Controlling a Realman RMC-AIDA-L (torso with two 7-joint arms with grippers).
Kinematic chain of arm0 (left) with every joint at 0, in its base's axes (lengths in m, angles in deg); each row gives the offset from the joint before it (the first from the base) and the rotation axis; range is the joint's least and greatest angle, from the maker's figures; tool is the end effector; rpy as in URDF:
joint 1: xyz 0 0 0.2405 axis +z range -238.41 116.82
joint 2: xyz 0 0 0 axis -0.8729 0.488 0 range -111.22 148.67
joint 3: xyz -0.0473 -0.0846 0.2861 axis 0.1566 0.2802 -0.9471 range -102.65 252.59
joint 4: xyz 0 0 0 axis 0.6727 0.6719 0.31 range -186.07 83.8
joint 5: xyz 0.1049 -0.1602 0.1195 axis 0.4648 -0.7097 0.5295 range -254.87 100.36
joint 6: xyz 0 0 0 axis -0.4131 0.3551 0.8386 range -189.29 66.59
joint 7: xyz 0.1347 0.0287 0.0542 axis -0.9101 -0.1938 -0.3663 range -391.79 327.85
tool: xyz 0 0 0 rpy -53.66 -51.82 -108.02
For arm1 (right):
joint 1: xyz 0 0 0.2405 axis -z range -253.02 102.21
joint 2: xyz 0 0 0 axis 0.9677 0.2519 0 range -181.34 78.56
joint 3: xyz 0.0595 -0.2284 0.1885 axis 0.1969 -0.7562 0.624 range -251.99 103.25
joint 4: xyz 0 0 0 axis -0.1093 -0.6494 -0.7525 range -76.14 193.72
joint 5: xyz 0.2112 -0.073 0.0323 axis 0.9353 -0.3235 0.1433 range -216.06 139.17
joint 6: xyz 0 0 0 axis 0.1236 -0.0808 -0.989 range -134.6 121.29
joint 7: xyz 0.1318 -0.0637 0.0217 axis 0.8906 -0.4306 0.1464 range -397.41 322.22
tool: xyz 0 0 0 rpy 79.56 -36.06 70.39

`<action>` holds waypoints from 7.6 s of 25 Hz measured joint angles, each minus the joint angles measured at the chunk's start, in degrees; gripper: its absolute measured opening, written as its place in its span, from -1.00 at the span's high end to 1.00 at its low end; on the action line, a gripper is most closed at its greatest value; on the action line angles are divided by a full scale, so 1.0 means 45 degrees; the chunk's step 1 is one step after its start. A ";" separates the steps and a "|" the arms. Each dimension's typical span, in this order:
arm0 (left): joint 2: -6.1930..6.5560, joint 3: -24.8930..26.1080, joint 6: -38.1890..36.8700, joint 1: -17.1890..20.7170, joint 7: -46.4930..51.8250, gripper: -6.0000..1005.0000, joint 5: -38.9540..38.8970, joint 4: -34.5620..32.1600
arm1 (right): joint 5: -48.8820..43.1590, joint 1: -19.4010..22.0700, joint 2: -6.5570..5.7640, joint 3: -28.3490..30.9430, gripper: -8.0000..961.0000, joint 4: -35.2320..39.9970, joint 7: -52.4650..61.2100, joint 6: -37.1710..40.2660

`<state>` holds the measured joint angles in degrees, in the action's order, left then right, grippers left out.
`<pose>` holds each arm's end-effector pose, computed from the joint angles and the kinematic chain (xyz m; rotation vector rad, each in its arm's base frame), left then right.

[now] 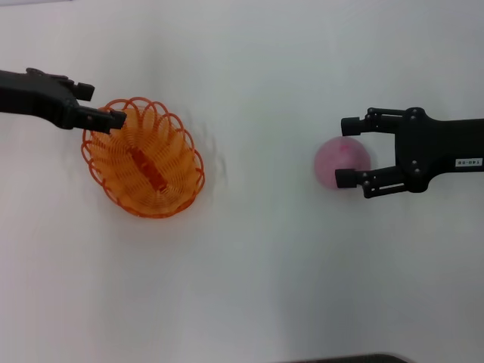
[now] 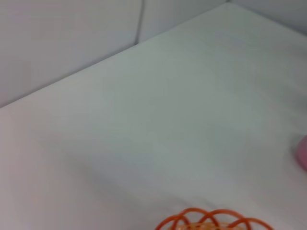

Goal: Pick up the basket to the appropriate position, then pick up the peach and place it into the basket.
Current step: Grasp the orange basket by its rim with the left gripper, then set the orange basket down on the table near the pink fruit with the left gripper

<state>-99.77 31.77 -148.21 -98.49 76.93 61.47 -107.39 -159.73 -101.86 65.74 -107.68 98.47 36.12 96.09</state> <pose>-0.2769 0.4187 0.0168 -2.6879 -0.8397 -0.0766 0.3301 0.3196 0.0016 -2.8413 0.5375 0.7156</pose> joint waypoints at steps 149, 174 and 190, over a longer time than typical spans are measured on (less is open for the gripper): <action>-0.0833 -0.0844 -0.0460 -0.2641 0.4994 0.87 0.4679 -0.1843 | 0.0096 -0.0469 0.0396 -0.0498 -0.96 -0.0373 -0.0190 -0.0943; -0.1247 -0.0856 0.1877 -0.0755 1.0771 0.87 0.2121 -0.1054 | 0.0958 -0.0331 0.0242 0.0070 -0.96 -0.0262 -0.0850 -0.1037; -0.1350 -0.1728 0.4082 0.0805 1.1252 0.87 -0.0469 0.0538 | 0.0898 -0.0283 0.0061 0.0138 -0.96 -0.0377 -0.0882 -0.1371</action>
<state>-105.85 24.00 -129.84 -94.87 127.57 59.36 -104.97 -155.69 -103.14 66.02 -107.07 96.78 32.15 89.92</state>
